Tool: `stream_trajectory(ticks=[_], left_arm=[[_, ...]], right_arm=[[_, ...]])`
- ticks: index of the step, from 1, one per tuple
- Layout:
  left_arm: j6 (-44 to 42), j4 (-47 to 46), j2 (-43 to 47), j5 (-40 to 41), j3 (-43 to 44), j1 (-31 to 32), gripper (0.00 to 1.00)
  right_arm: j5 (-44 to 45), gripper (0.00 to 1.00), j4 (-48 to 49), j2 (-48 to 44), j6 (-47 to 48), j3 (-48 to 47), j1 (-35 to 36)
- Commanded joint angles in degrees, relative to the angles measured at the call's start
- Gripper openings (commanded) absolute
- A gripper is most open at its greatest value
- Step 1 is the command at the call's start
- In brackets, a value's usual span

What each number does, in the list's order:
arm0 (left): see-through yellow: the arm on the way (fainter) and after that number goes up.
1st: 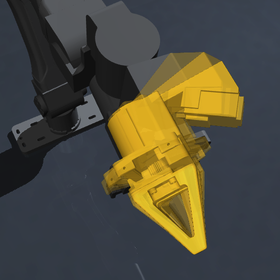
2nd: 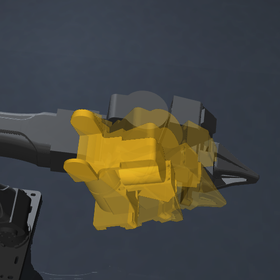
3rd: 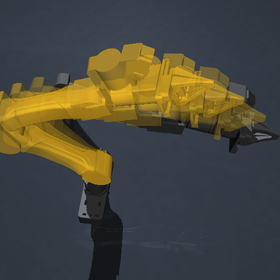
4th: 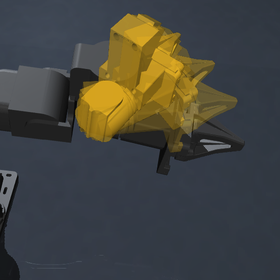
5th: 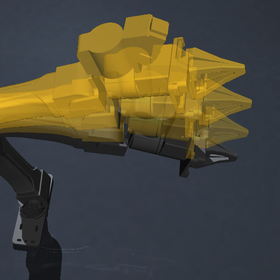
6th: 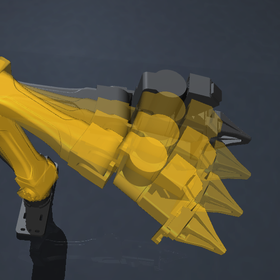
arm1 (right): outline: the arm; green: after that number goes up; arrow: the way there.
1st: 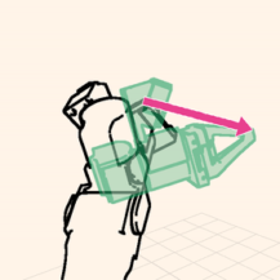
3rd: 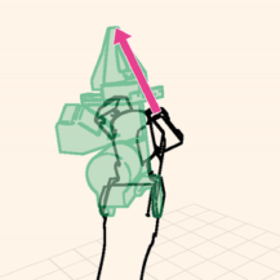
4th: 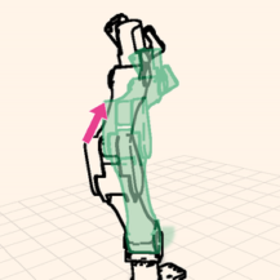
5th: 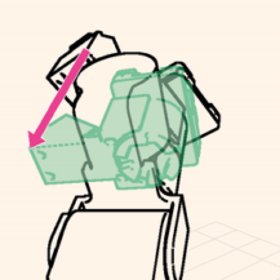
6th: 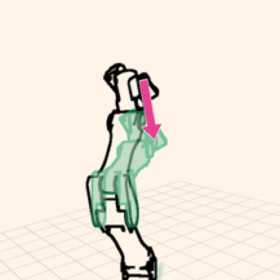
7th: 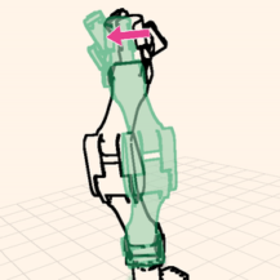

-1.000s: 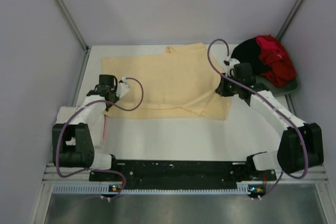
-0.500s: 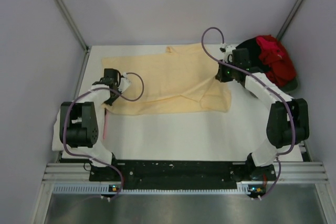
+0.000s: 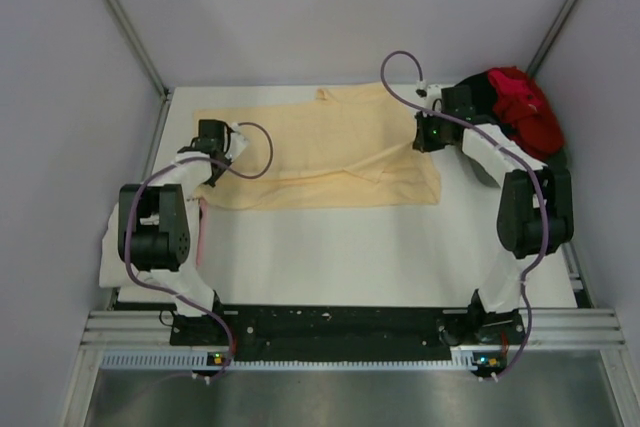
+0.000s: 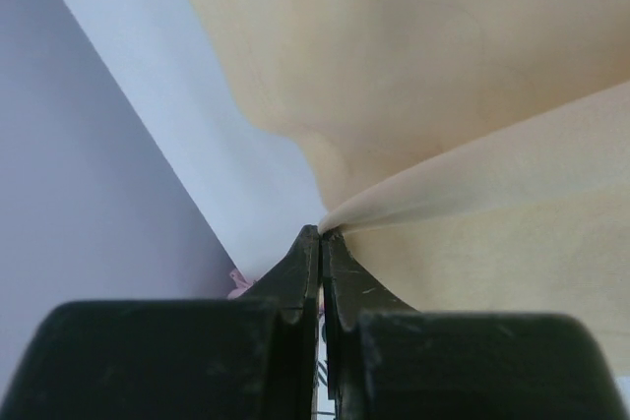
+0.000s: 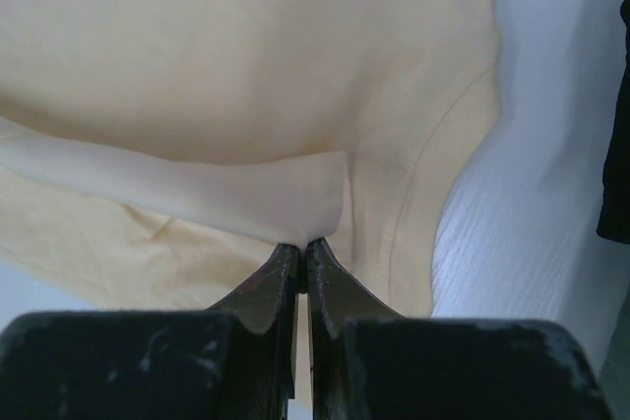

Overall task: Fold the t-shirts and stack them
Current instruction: Flatten out the tshirt

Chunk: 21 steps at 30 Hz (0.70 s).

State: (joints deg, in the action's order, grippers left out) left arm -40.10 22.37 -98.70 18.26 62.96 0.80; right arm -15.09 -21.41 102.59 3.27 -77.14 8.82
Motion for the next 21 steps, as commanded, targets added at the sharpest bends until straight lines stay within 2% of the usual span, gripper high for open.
stream_trajectory(ticks=[1, 6, 10, 12, 16, 21], left_arm=[[0.6, -5.8, -0.3, 3.0, 2.0, -0.4, 0.00], [0.5, -3.0, 2.4, 0.2, 3.2, -0.4, 0.00], [-0.4, -1.3, 9.5, -0.4, 1.3, -0.4, 0.00], [-0.9, 2.6, 13.8, -4.1, 1.5, -0.4, 0.00], [-2.4, 7.9, 22.2, -9.7, 1.9, -0.4, 0.00], [-1.6, 19.4, 25.0, -13.4, 11.6, -0.4, 0.00]], right_arm=[[-0.4, 0.00, -0.8, 0.9, 1.2, -4.6, -0.1], [1.2, 0.00, -2.2, -1.0, 0.1, -3.8, 0.0], [2.2, 0.00, -2.9, -6.2, -1.7, -1.2, 0.0], [2.5, 0.00, -5.6, -9.4, -2.9, -0.7, 0.0], [4.4, 0.00, -8.6, -21.1, -6.9, 3.0, 0.0], [11.4, 0.00, -15.5, -38.1, -6.4, -0.4, -0.2]])
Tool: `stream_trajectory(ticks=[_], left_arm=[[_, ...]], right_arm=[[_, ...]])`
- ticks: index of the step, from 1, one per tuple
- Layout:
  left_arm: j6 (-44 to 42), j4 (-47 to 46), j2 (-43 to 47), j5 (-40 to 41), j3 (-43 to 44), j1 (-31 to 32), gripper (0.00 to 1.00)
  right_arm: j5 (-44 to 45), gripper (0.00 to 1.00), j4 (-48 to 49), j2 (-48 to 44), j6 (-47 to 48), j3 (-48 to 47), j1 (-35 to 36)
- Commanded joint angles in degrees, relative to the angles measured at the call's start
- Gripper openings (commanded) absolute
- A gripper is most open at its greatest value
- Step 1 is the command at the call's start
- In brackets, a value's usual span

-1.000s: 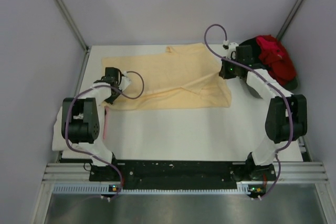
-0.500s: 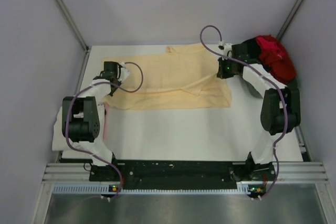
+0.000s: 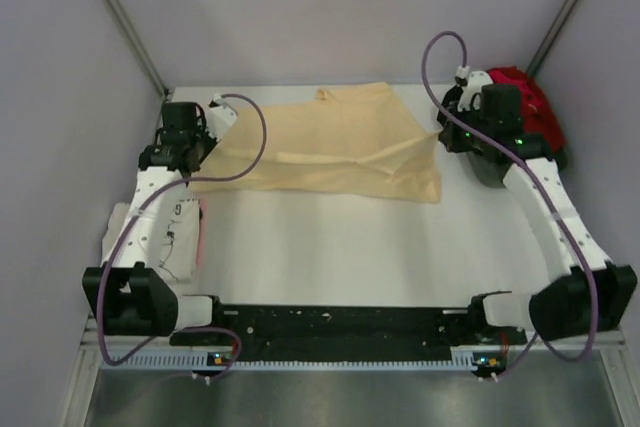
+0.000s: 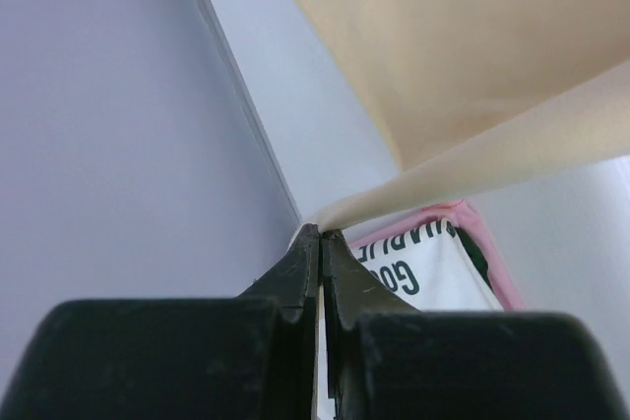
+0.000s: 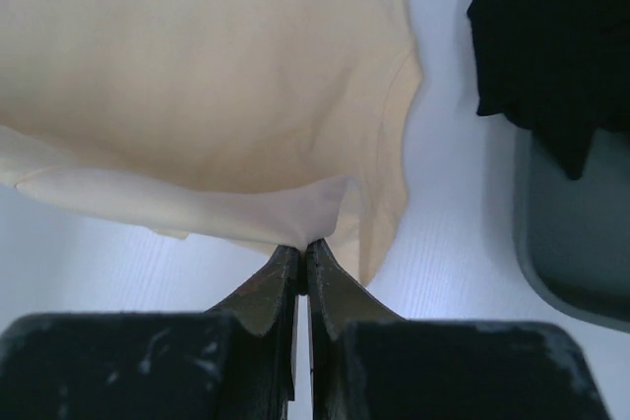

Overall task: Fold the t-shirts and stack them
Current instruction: Flatten out the tshirt

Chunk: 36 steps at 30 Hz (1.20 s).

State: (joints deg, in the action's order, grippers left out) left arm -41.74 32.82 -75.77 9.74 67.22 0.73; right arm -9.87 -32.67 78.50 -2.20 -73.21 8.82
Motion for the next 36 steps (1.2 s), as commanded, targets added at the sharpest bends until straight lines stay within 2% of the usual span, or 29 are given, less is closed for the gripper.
stream_trajectory(ticks=[1, 8, 11, 14, 18, 22, 24, 27, 31, 33, 36], left_arm=[[0.1, 11.0, 3.1, -6.0, 9.6, -0.4, 0.00], [-1.1, 33.5, 7.6, -18.8, 28.6, -0.3, 0.00], [-1.1, 37.7, 8.2, -20.2, 34.7, -0.1, 0.00], [0.1, 36.4, 7.0, -16.3, 39.3, -0.2, 0.00], [1.0, 24.6, 3.3, -7.8, 40.8, -0.2, 0.00], [0.4, 13.7, -3.5, -9.0, 43.9, 0.8, 0.00], [0.3, 7.6, -7.9, -8.1, 45.6, 2.2, 0.00], [0.0, -1.9, -15.4, -2.6, 51.8, 4.3, 0.00], [-1.4, -17.0, -25.5, 5.3, 62.7, 4.5, 0.00], [-3.6, -23.8, -28.5, 8.4, 65.9, 4.5, 0.00], [-6.5, -30.7, -30.9, 8.6, 68.8, 4.5, 0.00]], right_arm=[[7.2, 0.00, -5.1, -16.7, -0.8, -5.3, -0.3], [11.3, 0.00, -8.8, -31.8, 0.8, -13.4, -0.2], [11.5, 0.00, -10.7, -34.3, 1.1, -16.9, -0.3], [11.4, 0.00, -11.0, -33.8, 1.1, -19.5, -0.2], [14.3, 0.00, -10.1, -25.7, 1.9, -23.5, -0.2], [15.0, 0.00, -4.8, -10.1, 5.0, -31.5, -0.6], [14.9, 0.00, -3.6, -0.3, 4.7, -40.3, -1.5], [13.3, 0.00, -3.5, 16.2, 2.6, -58.8, -4.2], [8.2, 0.00, 0.0, 33.6, -5.8, -82.7, -8.4], [8.5, 0.00, 6.5, 34.3, -10.3, -82.4, -10.5], [8.4, 0.00, 18.5, 29.3, -14.8, -73.4, -12.9]])
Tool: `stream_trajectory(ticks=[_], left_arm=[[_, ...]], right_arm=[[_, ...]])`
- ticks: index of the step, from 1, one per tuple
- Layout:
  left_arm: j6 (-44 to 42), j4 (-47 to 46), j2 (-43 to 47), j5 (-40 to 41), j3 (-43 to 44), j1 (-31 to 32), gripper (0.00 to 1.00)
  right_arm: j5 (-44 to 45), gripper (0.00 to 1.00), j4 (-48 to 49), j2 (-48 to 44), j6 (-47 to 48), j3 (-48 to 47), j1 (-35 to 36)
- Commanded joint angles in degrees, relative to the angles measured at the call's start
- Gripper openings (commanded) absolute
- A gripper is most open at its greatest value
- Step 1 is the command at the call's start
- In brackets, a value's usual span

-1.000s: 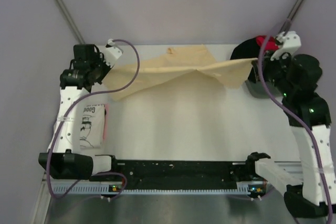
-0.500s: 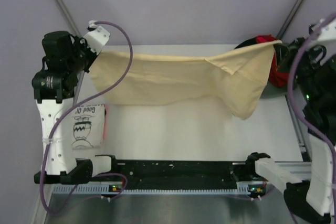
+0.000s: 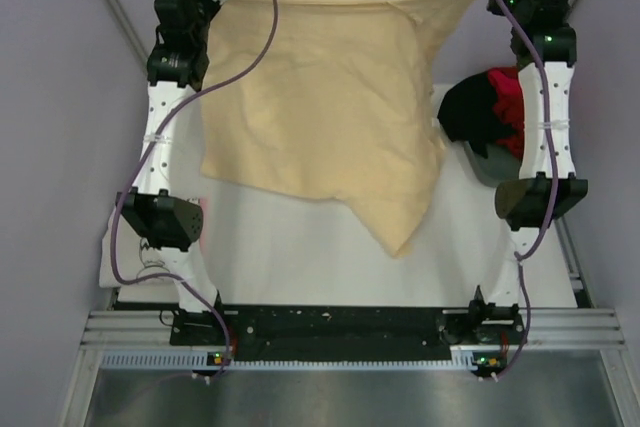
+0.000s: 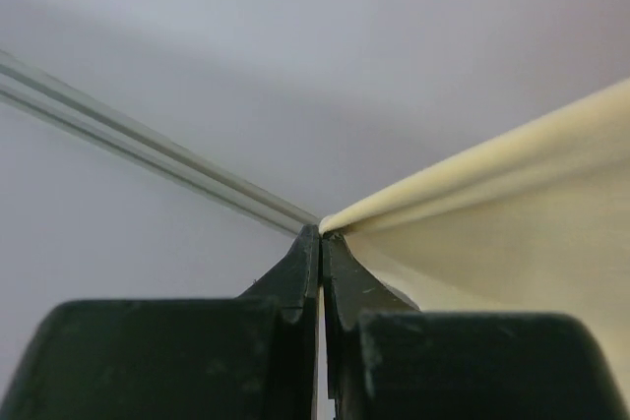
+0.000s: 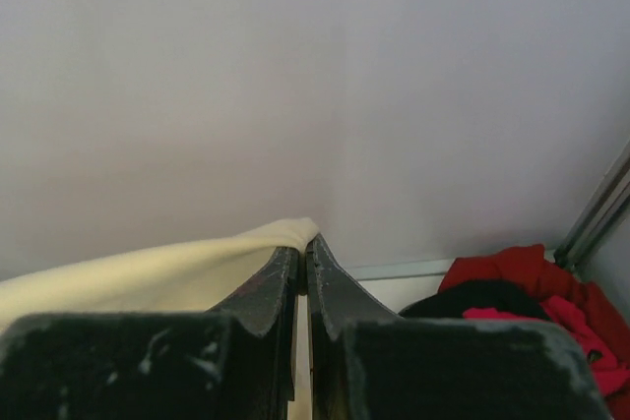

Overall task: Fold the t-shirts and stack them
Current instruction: Flatten out the tshirt

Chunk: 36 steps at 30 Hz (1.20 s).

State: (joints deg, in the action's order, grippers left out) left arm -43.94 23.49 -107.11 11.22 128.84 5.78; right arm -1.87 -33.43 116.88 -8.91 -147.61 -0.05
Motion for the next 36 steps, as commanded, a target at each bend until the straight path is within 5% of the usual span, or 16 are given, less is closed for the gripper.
stream_trajectory(ticks=[1, 5, 11, 18, 26, 30, 36], left_arm=[[-5.3, -22.9, 0.0, 7.2, 7.7, -0.6, 0.00], [-8.4, -26.5, 0.2, 6.4, 7.8, -0.6, 0.00], [-8.6, -18.8, 5.1, 2.3, 3.5, -0.6, 0.00], [-11.0, -0.9, 19.1, -4.6, -16.4, -0.4, 0.00], [-11.4, 20.1, 34.5, -6.2, -46.5, -0.4, 0.00], [-9.1, 24.8, 36.6, -6.0, -60.5, -0.4, 0.00], [-7.5, 16.3, 36.1, -2.4, -77.2, -0.6, 0.00]], right_arm=[[0.7, 0.00, 20.1, -10.2, -8.3, 0.6, -4.4], [0.7, 0.00, 18.0, -11.3, -5.5, -3.8, -5.7], [-0.8, 0.00, 13.2, -24.0, 2.9, 11.1, -5.7], [-4.5, 0.00, 4.1, -49.3, 8.6, 43.2, -5.7], [-23.8, 0.00, -4.2, -72.9, 7.3, 80.9, -3.0], [-24.3, 0.00, -5.9, -72.8, 0.3, 89.2, -2.7], [-26.3, 0.00, -7.4, -67.4, -5.1, 97.3, -2.2]])
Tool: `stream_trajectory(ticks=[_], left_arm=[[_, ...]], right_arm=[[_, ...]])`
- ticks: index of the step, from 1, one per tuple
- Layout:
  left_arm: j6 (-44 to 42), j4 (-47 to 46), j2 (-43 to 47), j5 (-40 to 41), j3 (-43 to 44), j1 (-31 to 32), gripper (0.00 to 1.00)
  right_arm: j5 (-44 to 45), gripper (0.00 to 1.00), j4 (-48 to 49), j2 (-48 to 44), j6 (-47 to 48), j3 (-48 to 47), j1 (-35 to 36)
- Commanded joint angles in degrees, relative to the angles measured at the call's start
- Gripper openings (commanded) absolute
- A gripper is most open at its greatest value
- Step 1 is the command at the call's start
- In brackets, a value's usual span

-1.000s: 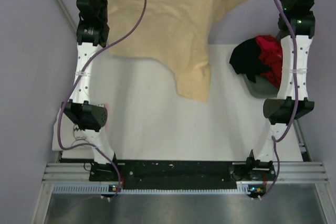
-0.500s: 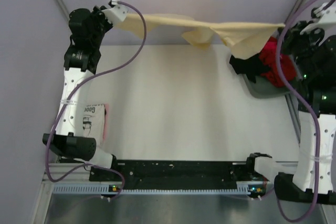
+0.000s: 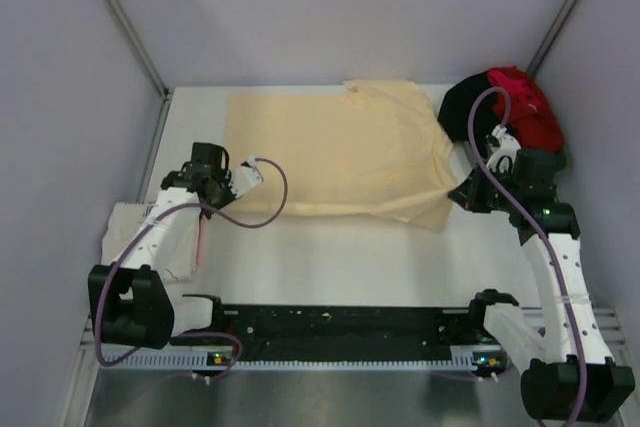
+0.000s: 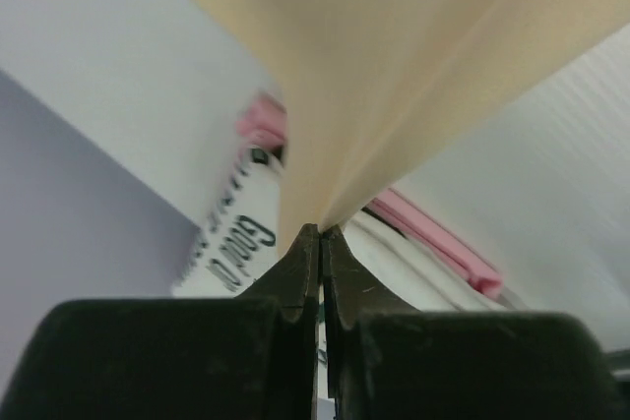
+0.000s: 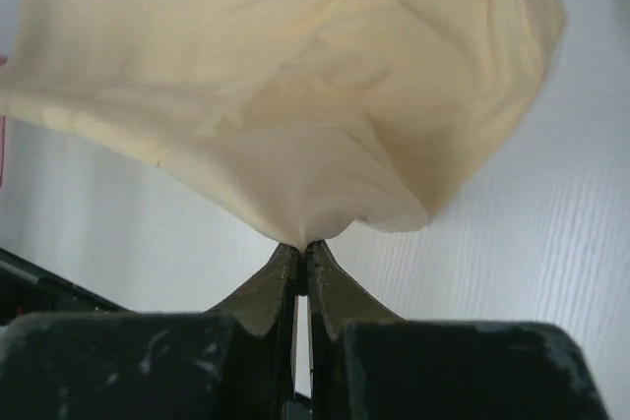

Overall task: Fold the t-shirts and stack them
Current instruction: Flatten out the tshirt

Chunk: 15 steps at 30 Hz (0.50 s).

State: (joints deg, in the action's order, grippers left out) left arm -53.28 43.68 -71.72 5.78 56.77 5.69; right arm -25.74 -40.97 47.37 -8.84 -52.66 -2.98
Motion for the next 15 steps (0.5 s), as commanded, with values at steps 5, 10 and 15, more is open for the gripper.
stream_trajectory(ticks=[5, 10, 15], left_arm=[[2.5, -7.5, -2.4, 2.8, -5.4, -0.9, 0.00], [3.4, -13.4, -11.7, 5.7, -0.5, -1.2, 0.00], [4.8, -17.7, -20.4, 7.7, 7.0, -1.3, 0.00]], right_arm=[[0.6, 0.00, 5.4, 6.9, -6.6, 2.5, 0.9], [1.6, 0.00, 15.6, 18.4, -6.6, -0.6, 2.6], [4.5, 0.00, 16.6, 32.7, -0.7, -10.1, 4.7]])
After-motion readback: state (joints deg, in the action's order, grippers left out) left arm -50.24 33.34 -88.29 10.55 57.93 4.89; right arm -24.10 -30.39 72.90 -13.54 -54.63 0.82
